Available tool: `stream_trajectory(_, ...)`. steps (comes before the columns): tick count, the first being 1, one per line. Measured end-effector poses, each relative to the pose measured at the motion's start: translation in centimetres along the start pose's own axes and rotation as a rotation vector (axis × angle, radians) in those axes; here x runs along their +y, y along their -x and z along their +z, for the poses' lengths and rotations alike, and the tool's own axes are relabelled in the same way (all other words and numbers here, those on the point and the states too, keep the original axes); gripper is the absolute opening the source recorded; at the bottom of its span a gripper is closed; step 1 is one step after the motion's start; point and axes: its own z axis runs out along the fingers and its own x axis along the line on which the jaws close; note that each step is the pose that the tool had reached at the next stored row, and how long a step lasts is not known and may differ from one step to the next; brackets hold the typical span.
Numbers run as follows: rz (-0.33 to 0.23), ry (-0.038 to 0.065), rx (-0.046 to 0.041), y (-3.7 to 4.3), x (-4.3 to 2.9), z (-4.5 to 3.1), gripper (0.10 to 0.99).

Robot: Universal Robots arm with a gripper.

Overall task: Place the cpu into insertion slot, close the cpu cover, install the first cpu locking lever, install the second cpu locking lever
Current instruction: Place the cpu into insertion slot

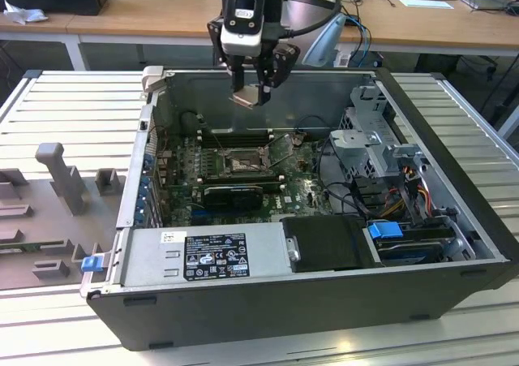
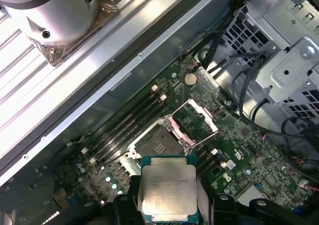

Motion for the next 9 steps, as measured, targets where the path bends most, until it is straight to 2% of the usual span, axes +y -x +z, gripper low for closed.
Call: stream_trajectory(9, 0.084, 0.001, -0.0085, -0.01, 0.01, 0.01, 0.525)
